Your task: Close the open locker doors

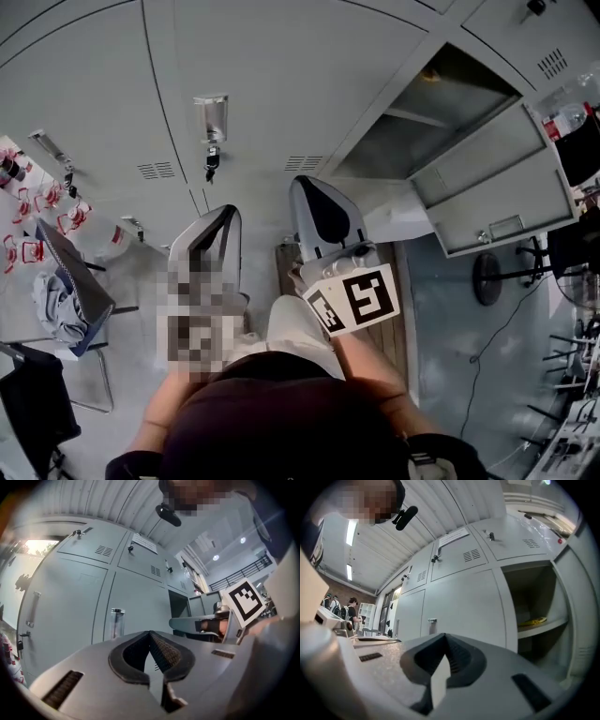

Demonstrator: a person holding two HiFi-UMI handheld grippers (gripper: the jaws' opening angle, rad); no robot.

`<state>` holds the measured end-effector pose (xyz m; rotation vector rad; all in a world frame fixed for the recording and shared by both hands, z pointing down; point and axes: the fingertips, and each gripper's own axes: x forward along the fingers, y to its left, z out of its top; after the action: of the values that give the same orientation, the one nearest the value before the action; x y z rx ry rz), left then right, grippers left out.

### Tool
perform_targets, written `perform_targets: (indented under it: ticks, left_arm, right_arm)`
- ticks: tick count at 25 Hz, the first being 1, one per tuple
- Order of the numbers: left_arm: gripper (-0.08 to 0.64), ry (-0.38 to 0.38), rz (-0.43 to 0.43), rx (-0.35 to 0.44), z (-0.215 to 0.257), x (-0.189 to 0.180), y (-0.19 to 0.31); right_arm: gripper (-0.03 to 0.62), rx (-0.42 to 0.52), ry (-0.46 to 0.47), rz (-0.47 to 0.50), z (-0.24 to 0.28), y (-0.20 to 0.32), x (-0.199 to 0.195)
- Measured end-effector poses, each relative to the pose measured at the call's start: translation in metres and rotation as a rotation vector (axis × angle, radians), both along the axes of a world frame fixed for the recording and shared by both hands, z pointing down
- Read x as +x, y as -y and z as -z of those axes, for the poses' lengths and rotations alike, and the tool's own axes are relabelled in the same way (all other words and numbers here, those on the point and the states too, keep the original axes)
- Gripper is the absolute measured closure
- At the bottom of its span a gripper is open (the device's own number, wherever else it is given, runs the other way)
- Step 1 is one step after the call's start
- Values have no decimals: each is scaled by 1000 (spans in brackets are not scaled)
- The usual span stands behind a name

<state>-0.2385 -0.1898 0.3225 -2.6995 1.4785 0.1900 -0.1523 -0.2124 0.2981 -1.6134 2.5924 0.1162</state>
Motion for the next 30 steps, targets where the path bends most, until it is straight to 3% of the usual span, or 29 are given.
perform_targets:
  ticks: [7, 15, 19, 30]
  left_arm:
    - [558, 11, 0, 65, 14, 99, -13]
    - [558, 4, 132, 55, 42, 247, -61]
    - [558, 16, 157, 36, 69, 311, -91]
    - [558, 45, 90, 48, 106, 405, -134]
  right_arm:
    - [591, 82, -22, -26, 13, -22, 108]
    - [591, 47, -15, 119, 37, -65, 248]
    - [591, 26, -16, 173, 61, -92, 303]
    - [591, 2, -4, 141, 77, -148, 390]
